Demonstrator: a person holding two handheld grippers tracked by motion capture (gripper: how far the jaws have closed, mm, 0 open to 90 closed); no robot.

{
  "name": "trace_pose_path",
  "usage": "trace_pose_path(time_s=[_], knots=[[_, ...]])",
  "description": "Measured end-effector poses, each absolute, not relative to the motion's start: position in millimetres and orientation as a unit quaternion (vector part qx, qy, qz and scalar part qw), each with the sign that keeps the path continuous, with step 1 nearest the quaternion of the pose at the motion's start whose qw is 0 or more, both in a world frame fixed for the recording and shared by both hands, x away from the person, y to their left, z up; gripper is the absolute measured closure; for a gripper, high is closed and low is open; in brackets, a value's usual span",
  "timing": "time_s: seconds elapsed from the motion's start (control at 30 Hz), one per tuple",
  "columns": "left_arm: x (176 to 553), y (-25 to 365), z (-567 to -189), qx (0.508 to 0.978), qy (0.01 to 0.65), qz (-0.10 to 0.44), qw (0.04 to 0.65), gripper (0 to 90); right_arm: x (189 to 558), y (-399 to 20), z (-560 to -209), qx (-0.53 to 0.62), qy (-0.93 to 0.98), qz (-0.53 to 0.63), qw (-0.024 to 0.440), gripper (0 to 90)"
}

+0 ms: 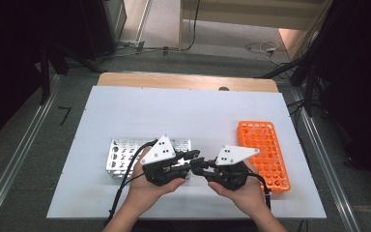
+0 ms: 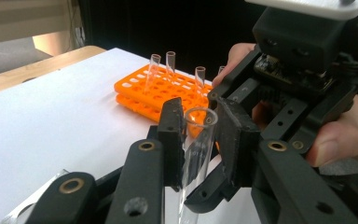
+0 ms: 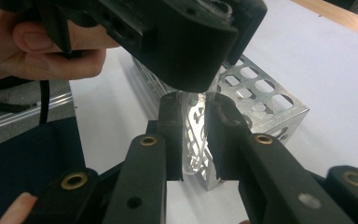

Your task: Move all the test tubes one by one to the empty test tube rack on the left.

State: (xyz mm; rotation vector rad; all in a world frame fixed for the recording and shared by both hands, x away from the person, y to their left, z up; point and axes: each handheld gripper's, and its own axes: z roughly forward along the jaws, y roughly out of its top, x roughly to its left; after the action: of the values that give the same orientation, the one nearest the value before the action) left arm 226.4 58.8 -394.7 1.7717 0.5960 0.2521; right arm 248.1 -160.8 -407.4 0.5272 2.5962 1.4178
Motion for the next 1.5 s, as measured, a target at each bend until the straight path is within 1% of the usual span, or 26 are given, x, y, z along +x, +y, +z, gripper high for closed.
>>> trace_pose_path(time_s=[0.2, 0.67, 0.9, 0.97, 1.03, 1.07, 1.1, 1.13, 1.17, 1.27, 1.3, 1.33, 1.5], knots=[[226.4, 59.0, -394.5, 0.762, 0.257, 0.111, 0.585, 73.9, 248.9, -161.2, -407.6, 0.176, 0.861, 0.473, 0.063, 74.1], [226.1, 60.1, -393.3, 0.761, 0.255, 0.116, 0.585, 75.1, 249.0, -162.1, -407.7, 0.174, 0.859, 0.477, 0.067, 73.3], [227.4, 64.0, -392.2, 0.757, 0.265, 0.123, 0.585, 75.2, 249.8, -168.2, -404.9, 0.182, 0.847, 0.495, 0.074, 50.4], [227.9, 65.1, -391.6, 0.755, 0.268, 0.123, 0.586, 75.2, 250.4, -171.9, -403.8, 0.188, 0.842, 0.501, 0.073, 41.2], [229.1, 66.9, -390.6, 0.754, 0.27, 0.124, 0.586, 75.2, 250.5, -175.6, -403.2, 0.196, 0.838, 0.503, 0.081, 32.3], [229.1, 66.9, -390.6, 0.754, 0.27, 0.124, 0.586, 75.2, 250.5, -175.6, -403.2, 0.196, 0.838, 0.503, 0.081, 32.3], [229.5, 67.3, -390.4, 0.754, 0.271, 0.126, 0.585, 75.2, 251.5, -179.7, -403.5, 0.205, 0.835, 0.504, 0.087, 20.6], [230.0, 68.1, -390.0, 0.754, 0.273, 0.128, 0.584, 75.2, 252.2, -181.8, -404.0, 0.21, 0.833, 0.504, 0.087, 15.7], [230.5, 68.9, -389.7, 0.754, 0.274, 0.129, 0.583, 75.2, 252.2, -181.8, -404.0, 0.21, 0.833, 0.504, 0.087, 15.7], [232.4, 71.9, -388.2, 0.753, 0.277, 0.136, 0.581, 75.3, 252.5, -192.4, -406.1, 0.216, 0.829, 0.508, 0.088, 4.9], [233.1, 73.0, -387.8, 0.751, 0.28, 0.137, 0.583, 75.3, 252.5, -192.4, -406.1, 0.216, 0.829, 0.508, 0.088, 4.9], [234.0, 74.8, -387.3, 0.749, 0.283, 0.139, 0.583, 75.3, 252.4, -195.8, -406.4, 0.214, 0.828, 0.512, 0.084, 0.6], [239.2, 81.4, -386.2, 0.743, 0.296, 0.145, 0.582, 75.3, 249.7, -215.6, -408.1, 0.228, 0.819, 0.52, 0.089, 0.0]])
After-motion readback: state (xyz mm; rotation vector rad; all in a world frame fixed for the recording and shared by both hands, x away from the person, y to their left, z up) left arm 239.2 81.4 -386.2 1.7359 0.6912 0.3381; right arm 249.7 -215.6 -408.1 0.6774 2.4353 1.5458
